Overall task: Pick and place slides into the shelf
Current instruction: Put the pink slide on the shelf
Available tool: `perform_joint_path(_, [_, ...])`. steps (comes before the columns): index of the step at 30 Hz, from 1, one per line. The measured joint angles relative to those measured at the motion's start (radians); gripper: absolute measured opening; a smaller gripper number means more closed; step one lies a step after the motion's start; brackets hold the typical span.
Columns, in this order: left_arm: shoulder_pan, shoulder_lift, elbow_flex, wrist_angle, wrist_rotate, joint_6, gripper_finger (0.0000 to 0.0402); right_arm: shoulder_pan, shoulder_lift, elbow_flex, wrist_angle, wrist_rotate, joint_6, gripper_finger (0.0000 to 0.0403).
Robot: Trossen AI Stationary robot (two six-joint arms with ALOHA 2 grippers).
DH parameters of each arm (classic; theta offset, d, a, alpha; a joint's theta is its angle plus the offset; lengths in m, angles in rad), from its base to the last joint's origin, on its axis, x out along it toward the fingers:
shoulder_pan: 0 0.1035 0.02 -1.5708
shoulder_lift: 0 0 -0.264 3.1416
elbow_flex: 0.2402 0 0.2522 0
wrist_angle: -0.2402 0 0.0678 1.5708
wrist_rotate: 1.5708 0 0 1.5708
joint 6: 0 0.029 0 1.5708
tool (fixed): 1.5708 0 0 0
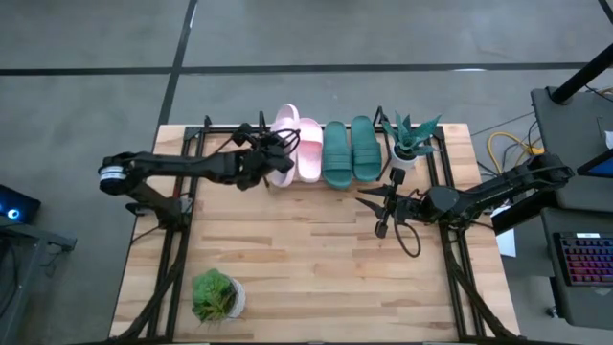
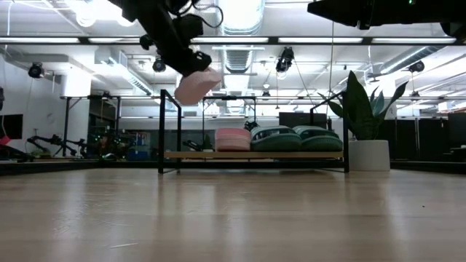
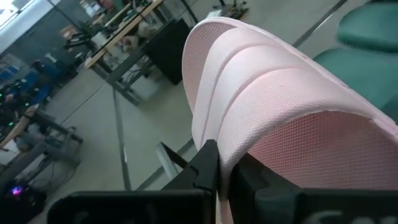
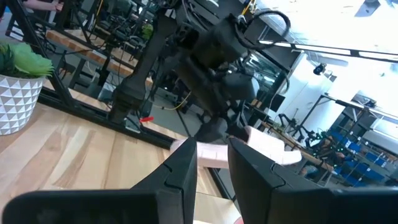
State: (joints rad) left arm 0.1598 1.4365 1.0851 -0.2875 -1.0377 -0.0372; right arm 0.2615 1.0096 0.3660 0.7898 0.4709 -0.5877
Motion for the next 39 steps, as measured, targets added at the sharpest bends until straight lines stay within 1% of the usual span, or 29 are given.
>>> perform_joint_path(4, [0.023,0.035,0.001,0.010,0.004,0.005,0.0000,0.000,0.000,0.000,0.000,0.000,0.000,0.0082])
perform_joint_path(7, [0.039,0.073,0.001,0.039,0.005,0.046,0.0000,0.000,0.000,0.000,0.000,0.000,0.000,0.0082])
perform_joint_path(10, [0.057,0.105,0.001,0.051,0.004,0.054,0.0000,0.000,0.000,0.000,0.000,0.000,0.000,0.0082])
perform_joint_path(17, [0.111,0.171,0.049,0.049,-0.030,0.105,0.0000,0.000,0.000,0.000,0.000,0.000,0.000,0.0082])
perform_joint_path(23, [0.146,0.226,0.099,-0.029,-0.044,0.103,0.0000,0.000,0.000,0.000,-0.001,0.000,0.000,0.0082])
perform_joint_path(31, [0.158,0.306,0.157,-0.169,-0.053,0.095,0.0000,0.000,0.000,0.000,-0.001,0.000,0.000,0.0082])
perform_joint_path(39, [0.180,0.362,0.196,-0.188,-0.057,0.096,0.0000,0.000,0.000,0.000,-0.001,0.000,0.000,0.0082])
